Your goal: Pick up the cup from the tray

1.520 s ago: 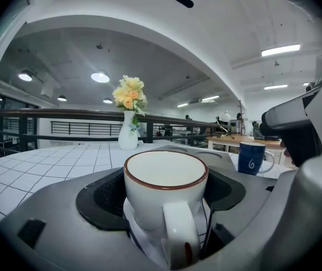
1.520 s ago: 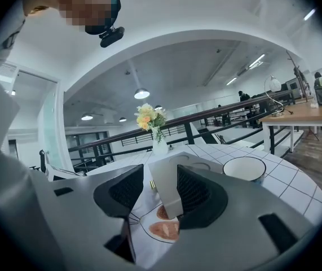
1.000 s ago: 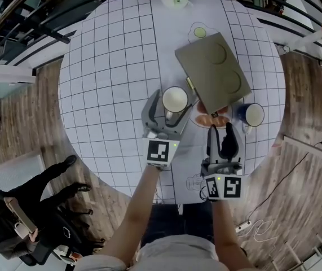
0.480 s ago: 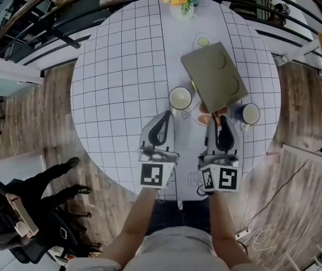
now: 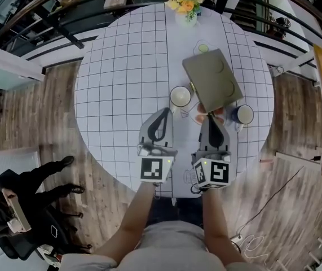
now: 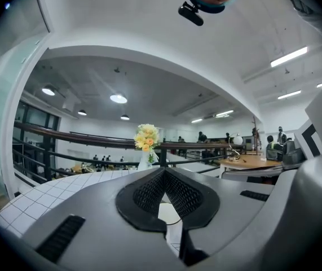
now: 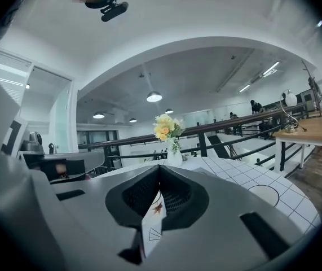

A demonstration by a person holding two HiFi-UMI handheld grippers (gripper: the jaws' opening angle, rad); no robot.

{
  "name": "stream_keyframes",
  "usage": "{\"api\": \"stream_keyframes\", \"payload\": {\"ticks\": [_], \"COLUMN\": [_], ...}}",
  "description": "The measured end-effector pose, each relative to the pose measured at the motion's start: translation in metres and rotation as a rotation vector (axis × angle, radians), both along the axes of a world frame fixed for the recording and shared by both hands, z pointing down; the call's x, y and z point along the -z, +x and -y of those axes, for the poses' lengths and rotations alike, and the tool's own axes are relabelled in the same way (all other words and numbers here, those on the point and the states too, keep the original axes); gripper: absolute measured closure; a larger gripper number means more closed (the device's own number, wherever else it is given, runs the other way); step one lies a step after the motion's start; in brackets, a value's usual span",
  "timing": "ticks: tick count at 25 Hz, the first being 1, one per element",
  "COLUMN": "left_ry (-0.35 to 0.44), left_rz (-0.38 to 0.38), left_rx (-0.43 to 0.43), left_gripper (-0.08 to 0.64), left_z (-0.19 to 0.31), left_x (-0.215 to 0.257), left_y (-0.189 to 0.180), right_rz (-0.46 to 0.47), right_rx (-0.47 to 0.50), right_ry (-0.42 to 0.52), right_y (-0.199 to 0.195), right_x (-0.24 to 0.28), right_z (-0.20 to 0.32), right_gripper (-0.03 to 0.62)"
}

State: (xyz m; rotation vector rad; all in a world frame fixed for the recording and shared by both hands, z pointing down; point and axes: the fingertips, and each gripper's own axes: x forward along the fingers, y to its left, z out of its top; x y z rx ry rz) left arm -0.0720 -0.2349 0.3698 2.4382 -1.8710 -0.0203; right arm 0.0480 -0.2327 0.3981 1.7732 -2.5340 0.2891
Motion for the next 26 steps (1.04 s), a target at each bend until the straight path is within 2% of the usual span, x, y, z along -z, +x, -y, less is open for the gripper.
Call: {"api": "stream_keyframes", "payload": {"ticks": [14, 26], "left_ry": [0.034, 0.029], "left_rz": [0.000, 0.008], "left_rx": [0.018, 0.032], "left_gripper": [0.555, 0.555], "left_z": [-0.016, -0.026], "left_x": [0.011, 0.010], "left_y": [-0.004, -0.009], "right_rz": [-0.021, -0.023], "right_rx": [0.018, 0.025], "right_ry": [0.043, 0.055], "right_y": [-0.009, -0.015], "right_x": [0.017, 0.021], "right_z": [-0.013, -0.023], "right_gripper": [0.584, 0.584]}}
